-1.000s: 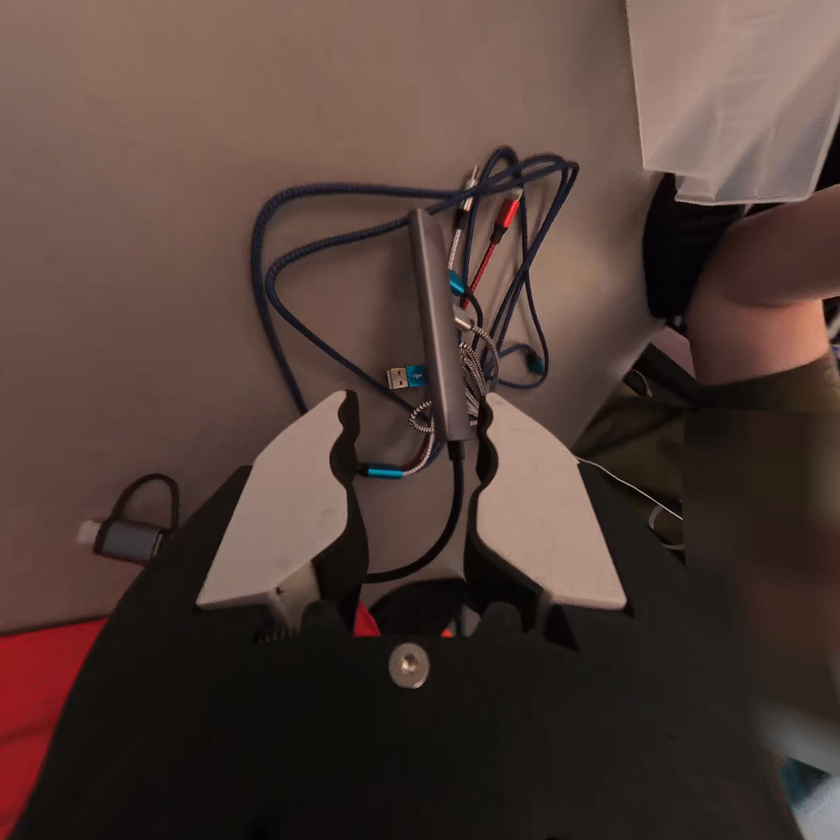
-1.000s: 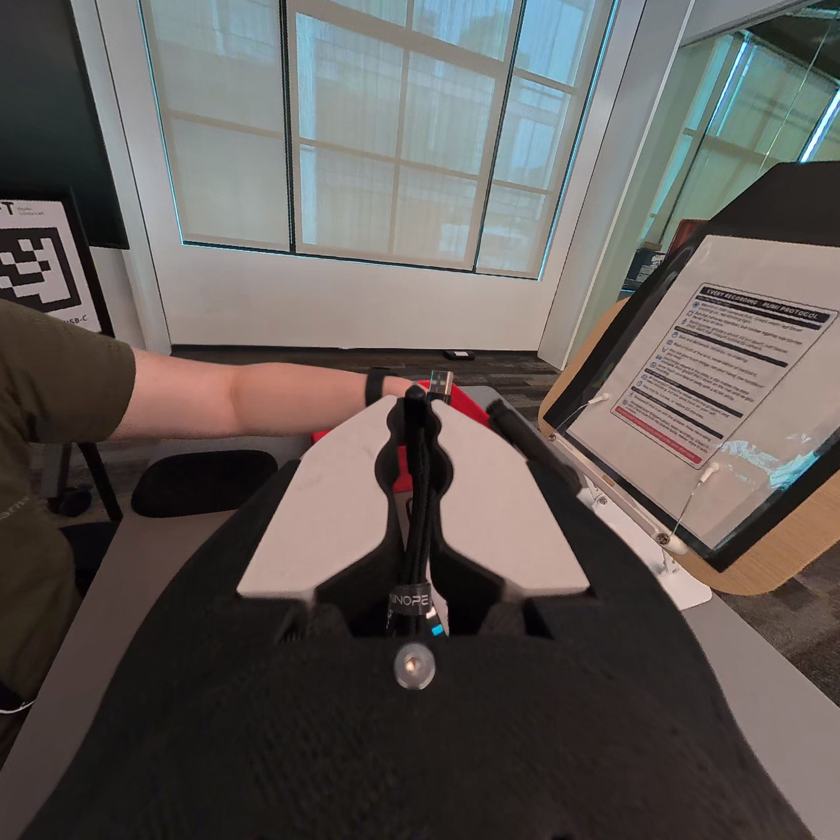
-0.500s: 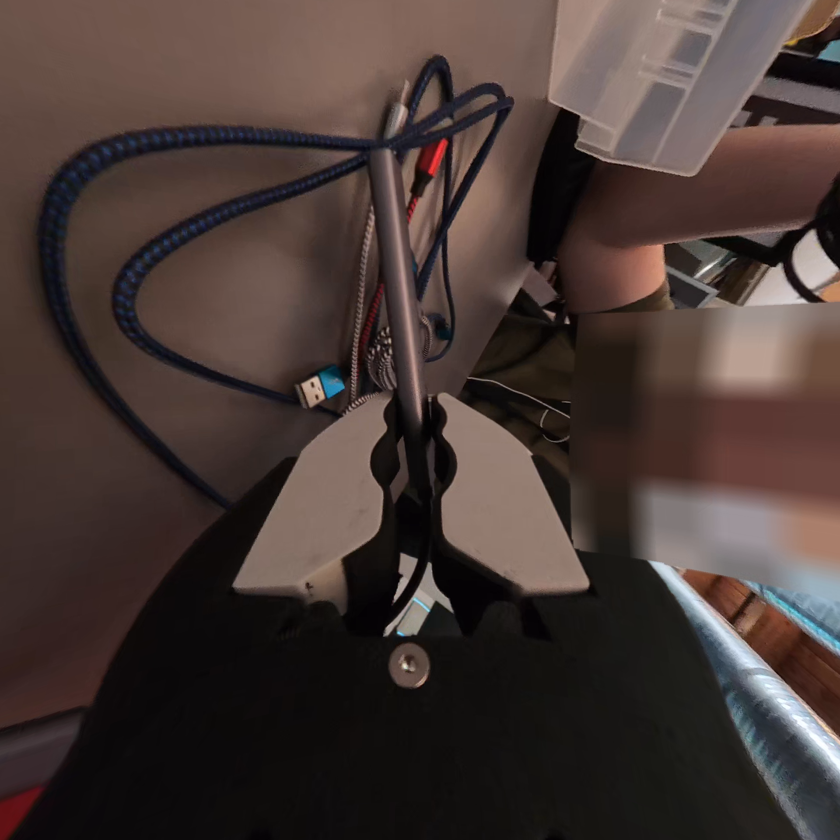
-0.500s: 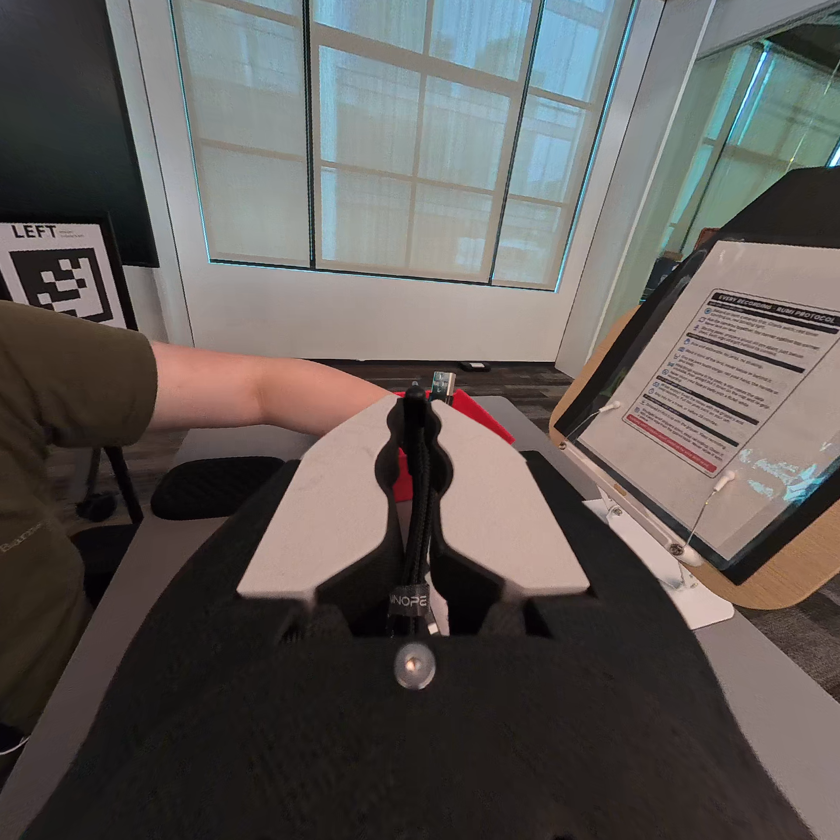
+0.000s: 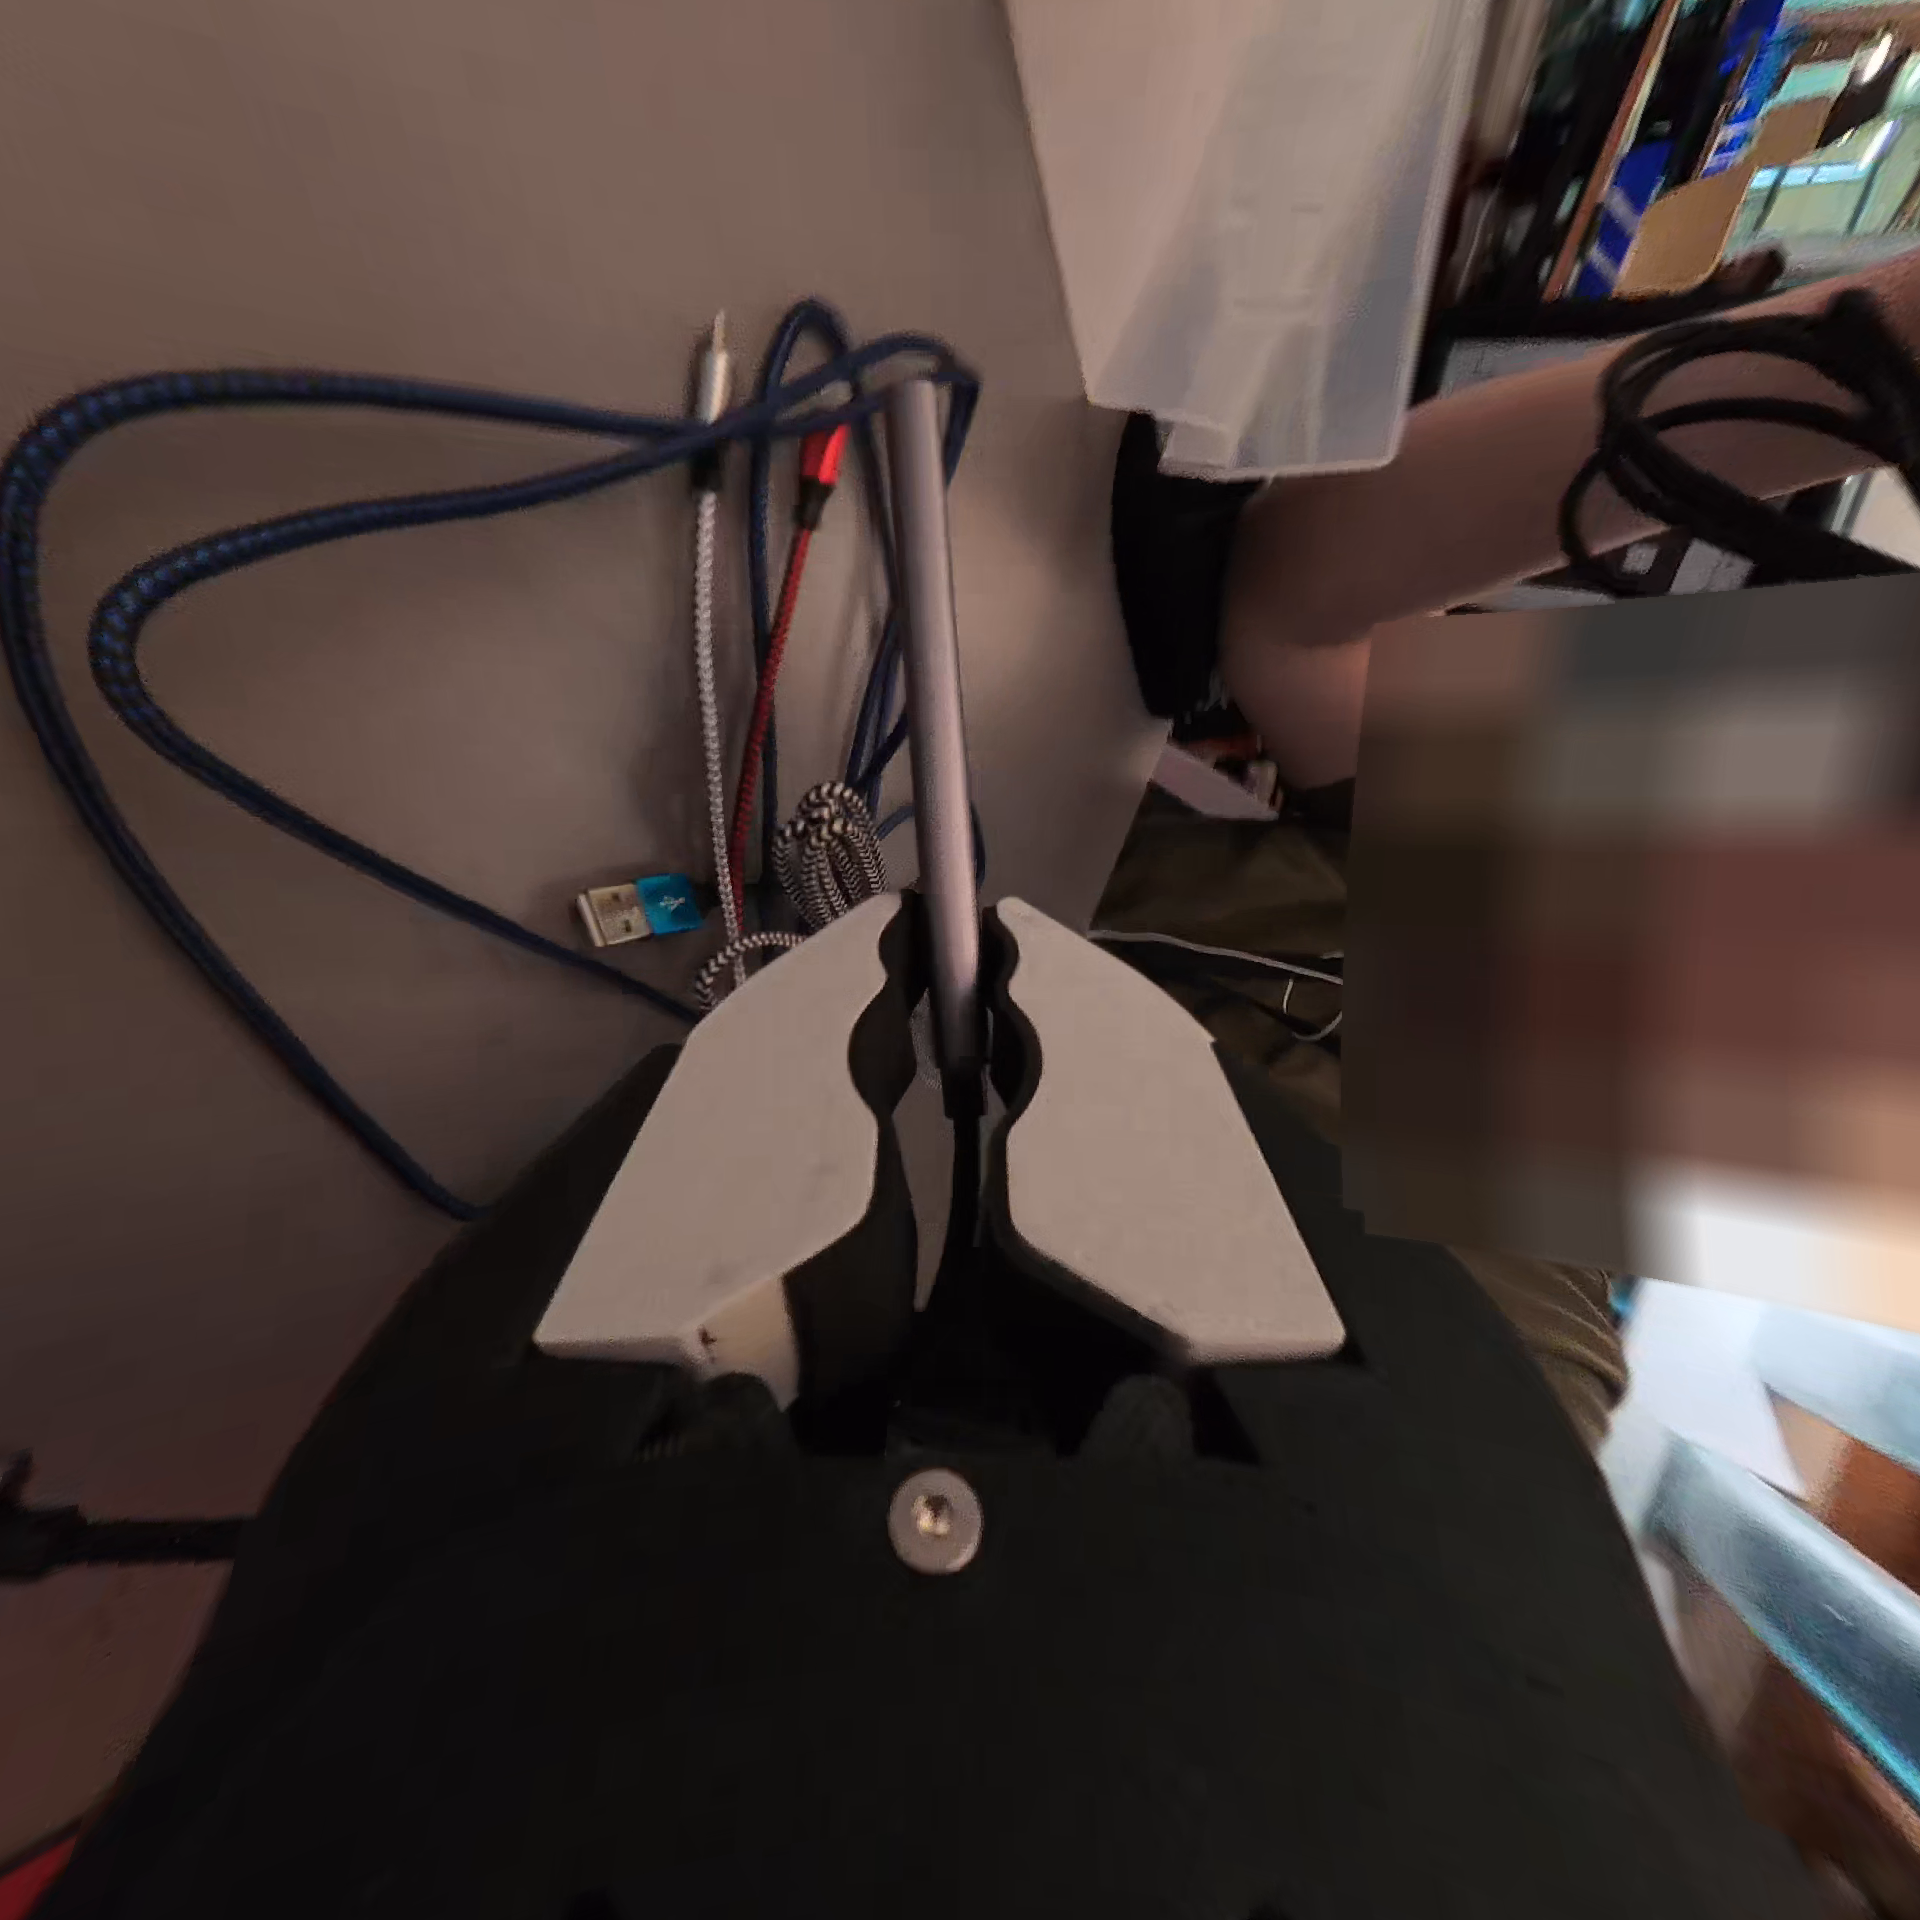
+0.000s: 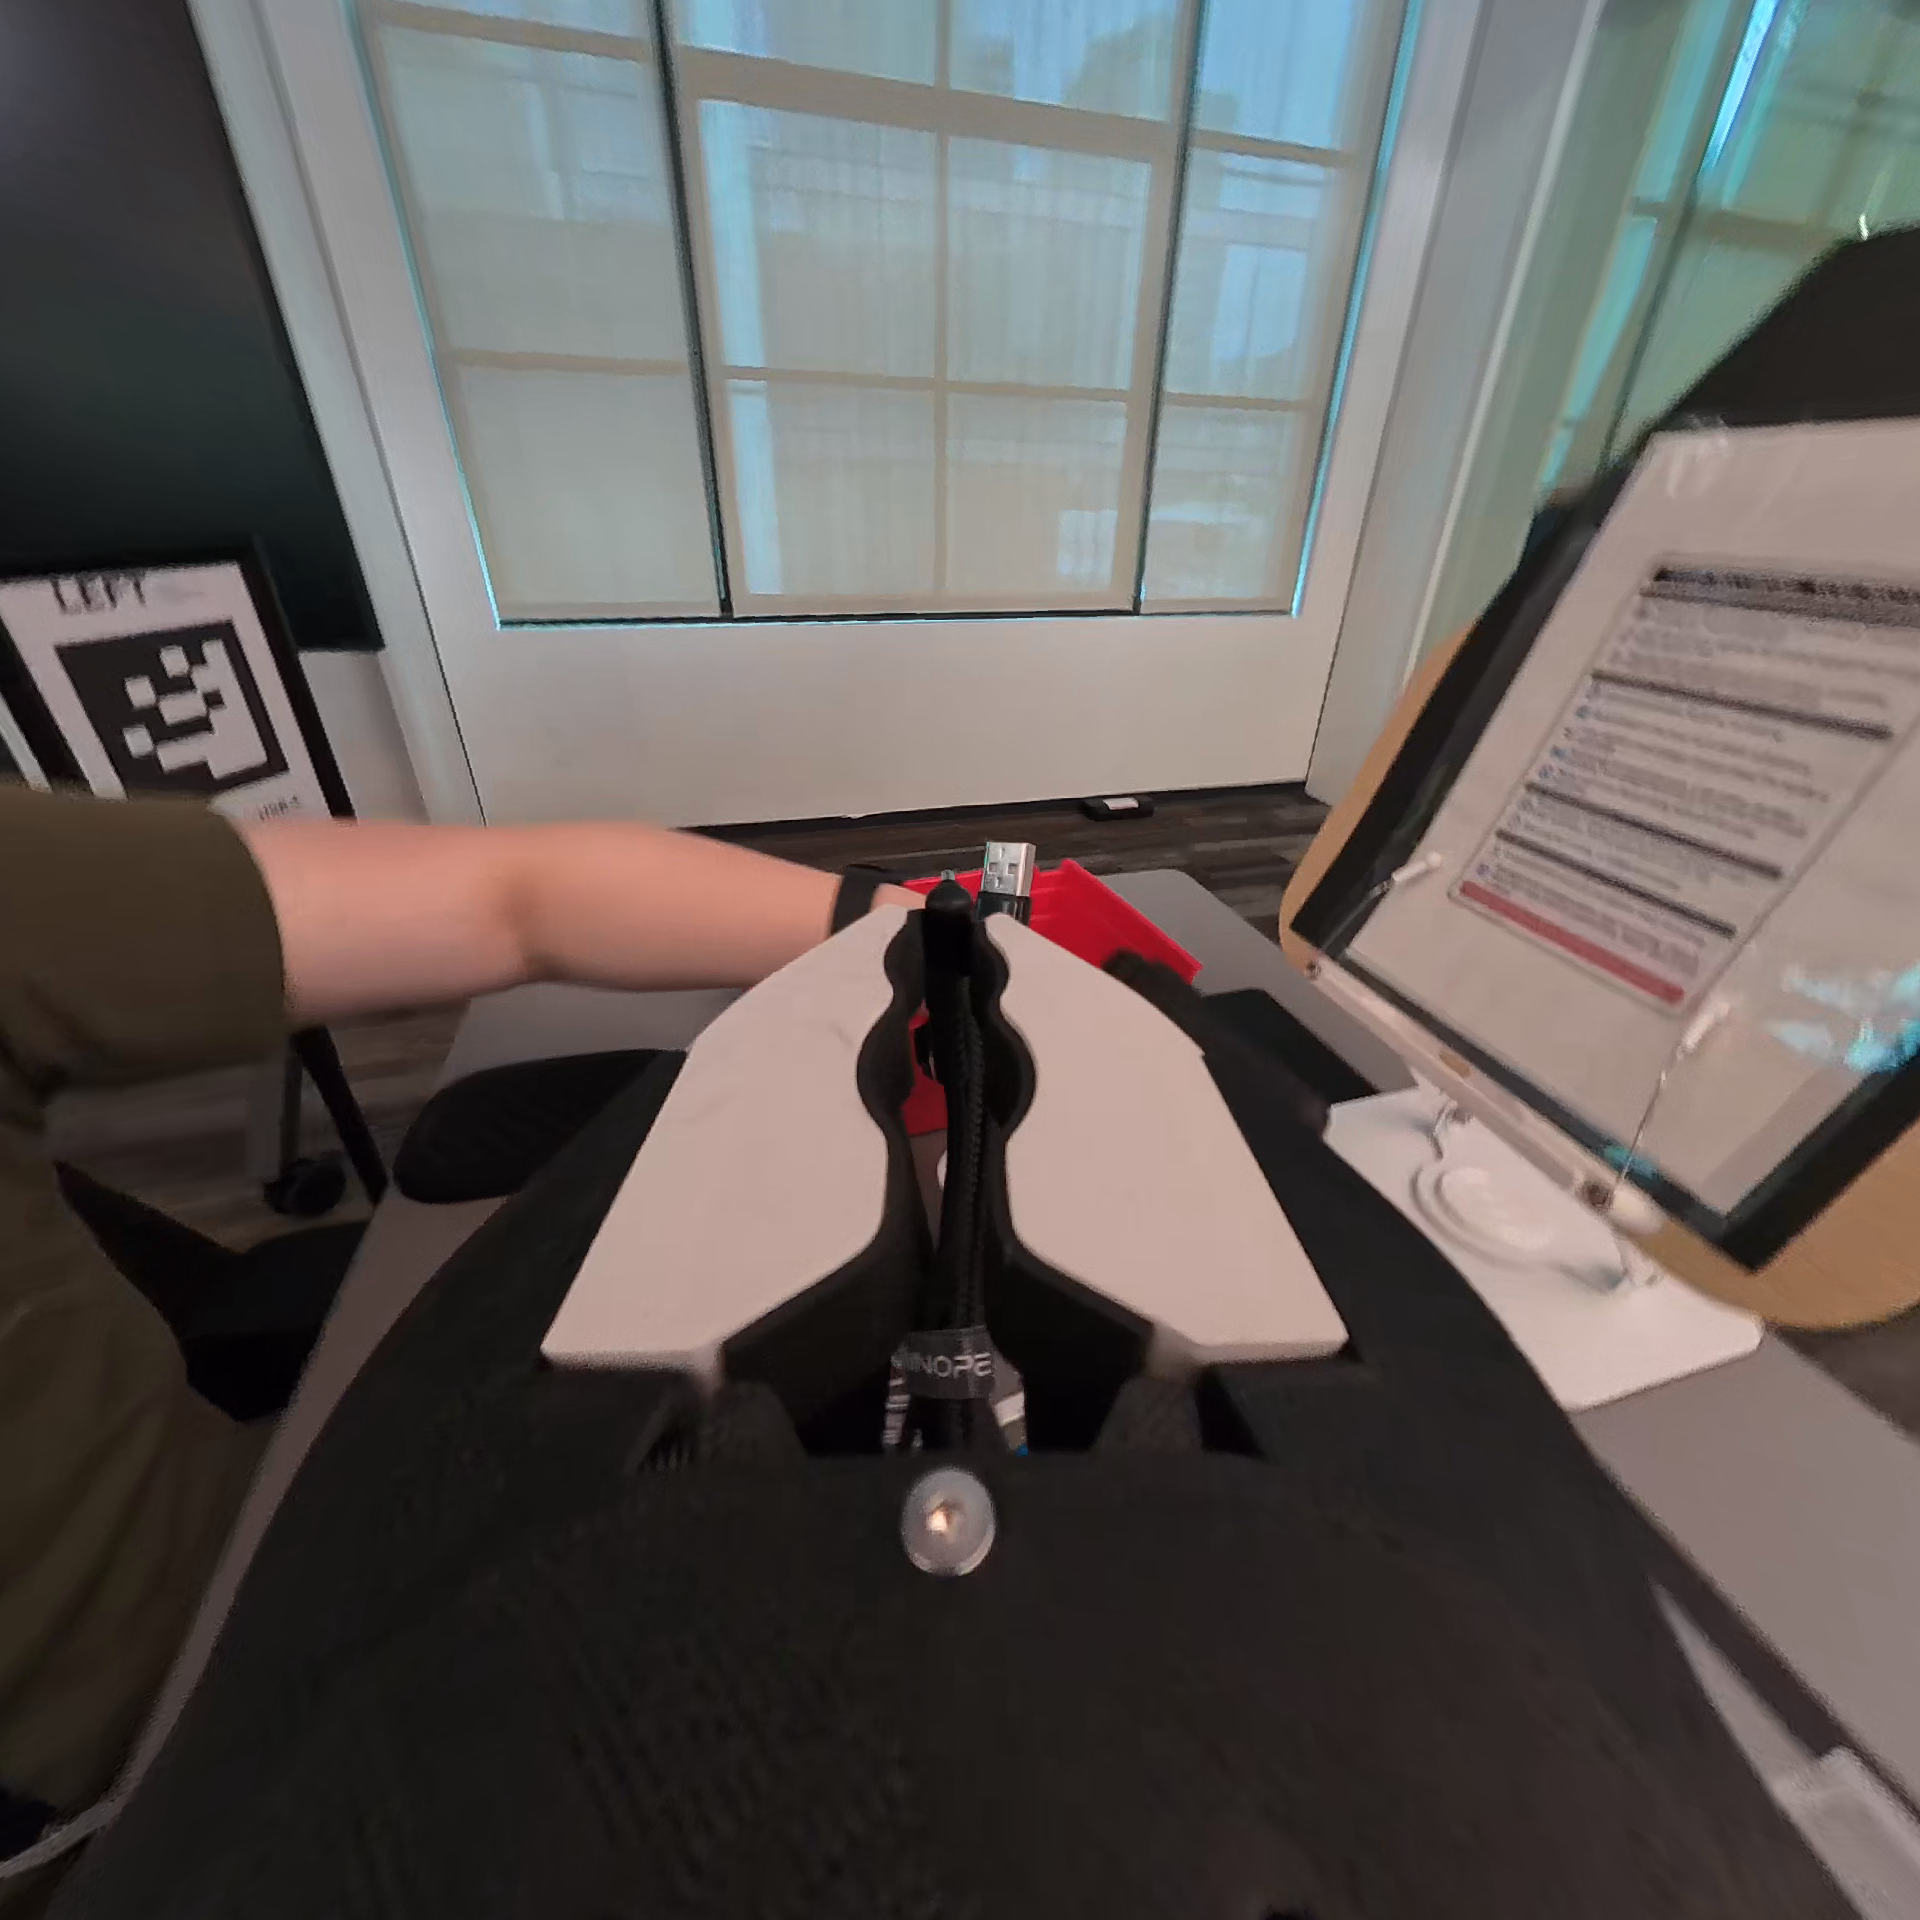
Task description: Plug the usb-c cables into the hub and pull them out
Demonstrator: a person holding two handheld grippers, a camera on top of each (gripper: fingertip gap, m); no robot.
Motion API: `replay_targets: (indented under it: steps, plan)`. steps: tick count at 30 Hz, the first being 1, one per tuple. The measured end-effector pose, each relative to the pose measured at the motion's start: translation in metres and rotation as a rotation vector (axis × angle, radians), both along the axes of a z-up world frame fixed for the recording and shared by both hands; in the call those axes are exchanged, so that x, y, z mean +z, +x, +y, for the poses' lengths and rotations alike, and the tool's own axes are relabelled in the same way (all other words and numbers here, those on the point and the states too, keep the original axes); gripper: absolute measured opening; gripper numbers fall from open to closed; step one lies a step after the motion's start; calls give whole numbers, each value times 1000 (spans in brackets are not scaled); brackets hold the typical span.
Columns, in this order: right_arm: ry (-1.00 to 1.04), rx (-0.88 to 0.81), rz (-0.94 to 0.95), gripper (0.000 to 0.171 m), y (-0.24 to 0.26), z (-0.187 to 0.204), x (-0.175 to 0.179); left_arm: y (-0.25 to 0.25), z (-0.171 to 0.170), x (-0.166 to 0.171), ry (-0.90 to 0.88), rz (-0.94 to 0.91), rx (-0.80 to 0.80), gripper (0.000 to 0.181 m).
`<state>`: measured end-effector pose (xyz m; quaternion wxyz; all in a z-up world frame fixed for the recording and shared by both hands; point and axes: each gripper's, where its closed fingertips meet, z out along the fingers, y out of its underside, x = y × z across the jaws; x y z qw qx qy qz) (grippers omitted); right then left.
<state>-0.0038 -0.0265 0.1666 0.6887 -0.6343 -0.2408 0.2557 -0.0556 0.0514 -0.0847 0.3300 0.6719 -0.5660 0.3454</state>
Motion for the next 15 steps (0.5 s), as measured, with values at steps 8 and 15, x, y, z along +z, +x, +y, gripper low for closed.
replay_targets:
  steps: [8,15]
  plan:
    - [-168,81,15,8,8,-22,-13,13,11,61,2,-369,295,9]
    - [-233,234,-29,7,-27,-38,-20,20,15,140,22,-780,503,9]
